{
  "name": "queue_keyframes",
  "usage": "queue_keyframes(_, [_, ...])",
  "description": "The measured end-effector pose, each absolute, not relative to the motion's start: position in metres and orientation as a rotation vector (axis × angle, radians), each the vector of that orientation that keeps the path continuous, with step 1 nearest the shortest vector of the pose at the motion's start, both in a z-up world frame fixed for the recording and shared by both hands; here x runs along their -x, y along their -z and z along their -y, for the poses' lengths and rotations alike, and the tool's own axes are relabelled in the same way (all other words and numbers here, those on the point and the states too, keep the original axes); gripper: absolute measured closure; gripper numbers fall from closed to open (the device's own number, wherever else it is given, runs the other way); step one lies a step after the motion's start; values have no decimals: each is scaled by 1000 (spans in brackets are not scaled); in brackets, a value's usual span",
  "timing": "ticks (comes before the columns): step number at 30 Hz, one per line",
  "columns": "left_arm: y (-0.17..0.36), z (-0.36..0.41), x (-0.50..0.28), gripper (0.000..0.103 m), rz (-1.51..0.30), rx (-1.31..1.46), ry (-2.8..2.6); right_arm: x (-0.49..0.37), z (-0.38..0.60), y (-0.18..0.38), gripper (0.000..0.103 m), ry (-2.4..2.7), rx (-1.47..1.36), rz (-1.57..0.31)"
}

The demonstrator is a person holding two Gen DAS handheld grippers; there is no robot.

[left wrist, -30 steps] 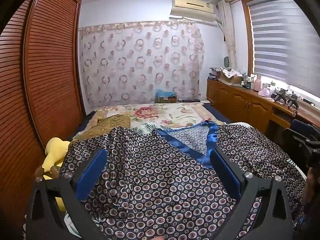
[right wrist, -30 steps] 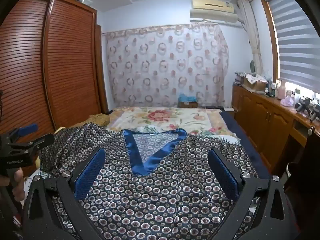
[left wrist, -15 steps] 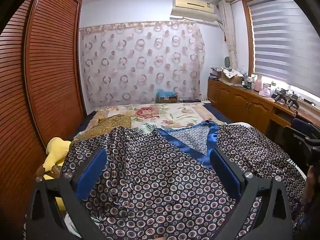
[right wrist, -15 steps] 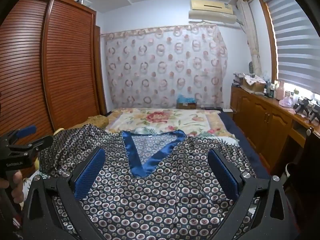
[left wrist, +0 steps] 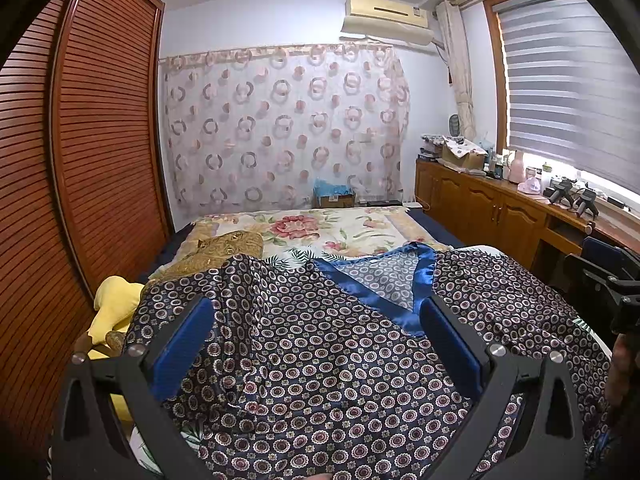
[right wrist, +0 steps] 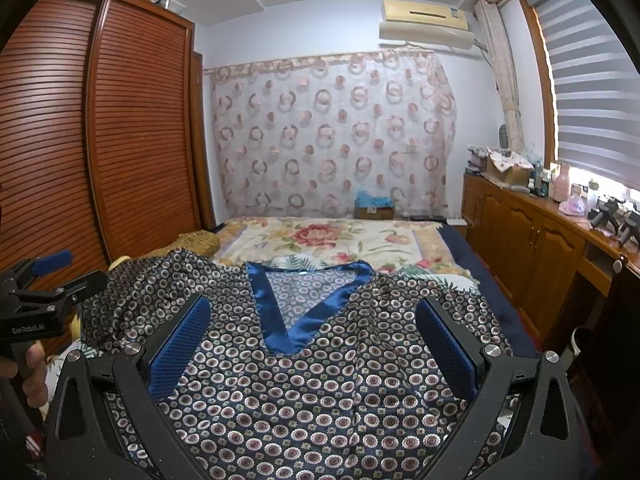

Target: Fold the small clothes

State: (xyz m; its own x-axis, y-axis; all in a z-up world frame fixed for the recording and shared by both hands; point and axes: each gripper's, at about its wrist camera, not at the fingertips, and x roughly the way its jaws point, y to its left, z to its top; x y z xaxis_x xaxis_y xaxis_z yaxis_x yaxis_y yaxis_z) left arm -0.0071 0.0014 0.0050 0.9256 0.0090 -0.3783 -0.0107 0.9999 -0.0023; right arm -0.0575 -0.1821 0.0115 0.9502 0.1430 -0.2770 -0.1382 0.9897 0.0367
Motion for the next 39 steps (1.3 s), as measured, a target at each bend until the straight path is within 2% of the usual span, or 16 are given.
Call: queue_keyframes(39, [-16, 2, 15, 0, -374, 1, -8, 58, 178, -12, 0, -140, -20, -277])
